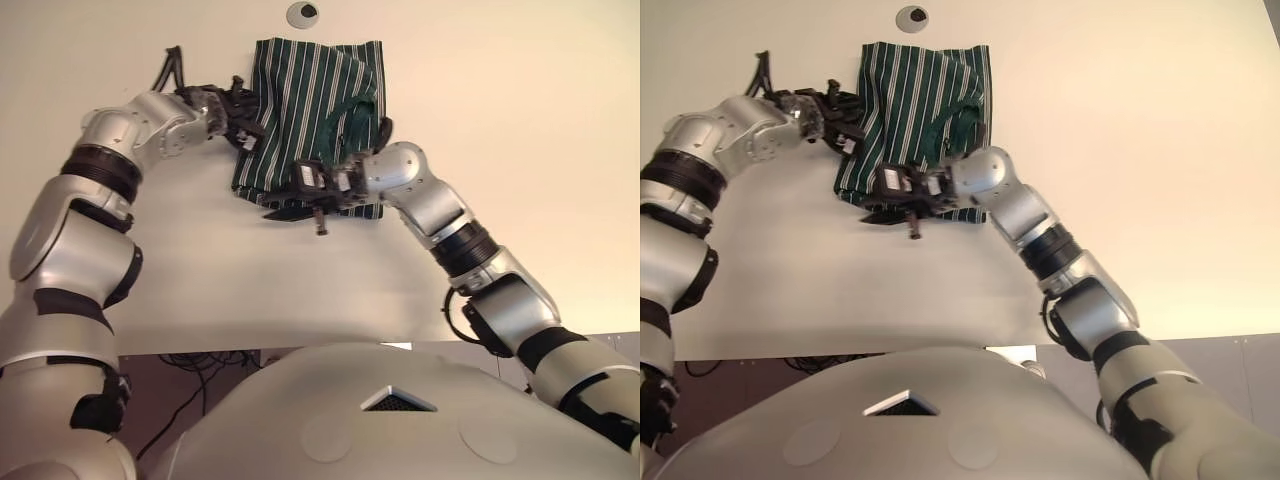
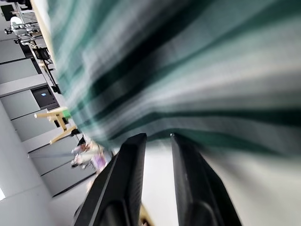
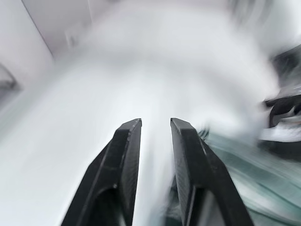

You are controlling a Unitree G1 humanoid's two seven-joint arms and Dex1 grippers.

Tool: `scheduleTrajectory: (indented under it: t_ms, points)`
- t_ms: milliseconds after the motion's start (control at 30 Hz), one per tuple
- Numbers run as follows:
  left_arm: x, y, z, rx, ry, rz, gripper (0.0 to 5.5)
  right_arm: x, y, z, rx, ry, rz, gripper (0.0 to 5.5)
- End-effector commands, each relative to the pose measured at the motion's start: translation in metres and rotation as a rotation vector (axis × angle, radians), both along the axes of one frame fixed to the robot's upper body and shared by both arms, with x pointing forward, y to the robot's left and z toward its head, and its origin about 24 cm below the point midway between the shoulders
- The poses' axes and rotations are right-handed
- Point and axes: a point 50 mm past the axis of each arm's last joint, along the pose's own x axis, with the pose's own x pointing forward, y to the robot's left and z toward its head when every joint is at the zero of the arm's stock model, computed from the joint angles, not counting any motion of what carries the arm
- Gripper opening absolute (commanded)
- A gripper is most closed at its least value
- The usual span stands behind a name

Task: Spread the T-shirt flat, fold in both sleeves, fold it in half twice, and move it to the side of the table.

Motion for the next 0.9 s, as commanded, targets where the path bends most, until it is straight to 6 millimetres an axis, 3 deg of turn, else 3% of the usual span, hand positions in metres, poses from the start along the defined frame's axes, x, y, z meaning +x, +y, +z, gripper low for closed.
scheduleTrajectory:
  t_ms: [33,167,233,300,367,500,667,800,867,900]
  points:
    - [-0.017,0.022,0.0,-0.206,0.042,0.051,0.92,0.033,-0.059,0.003,-0.047,-0.023,-0.289,1.12]
    - [-0.041,0.049,0.004,-0.447,0.119,0.164,0.92,0.035,-0.125,0.006,-0.063,-0.031,-0.419,1.12]
    - [-0.058,0.059,0.004,-0.557,0.208,0.188,1.25,0.029,-0.152,0.005,-0.11,-0.063,-0.422,1.32]
    - [-0.081,0.072,-0.003,-0.563,0.306,0.202,1.57,0.015,-0.177,-0.004,-0.21,-0.124,-0.376,1.65]
    - [-0.099,0.075,-0.013,-0.547,0.408,0.197,1.74,0.0,-0.189,-0.015,-0.286,-0.166,-0.301,1.88]
    - [-0.112,0.057,-0.024,-0.543,0.443,0.101,2.39,-0.022,-0.177,-0.039,-0.351,-0.275,-0.153,2.64]
    - [-0.107,0.029,-0.025,-0.556,0.376,-0.025,2.39,-0.021,-0.143,-0.053,-0.327,-0.426,-0.134,2.64]
    - [-0.107,0.02,-0.028,-0.532,0.394,-0.067,2.39,-0.019,-0.123,-0.055,-0.295,-0.481,-0.095,2.64]
    - [-0.107,0.019,-0.03,-0.517,0.407,-0.067,2.12,-0.019,-0.117,-0.058,-0.296,-0.502,-0.067,2.69]
    - [-0.106,0.018,-0.031,-0.513,0.409,-0.068,1.92,-0.019,-0.114,-0.058,-0.291,-0.509,-0.062,2.47]
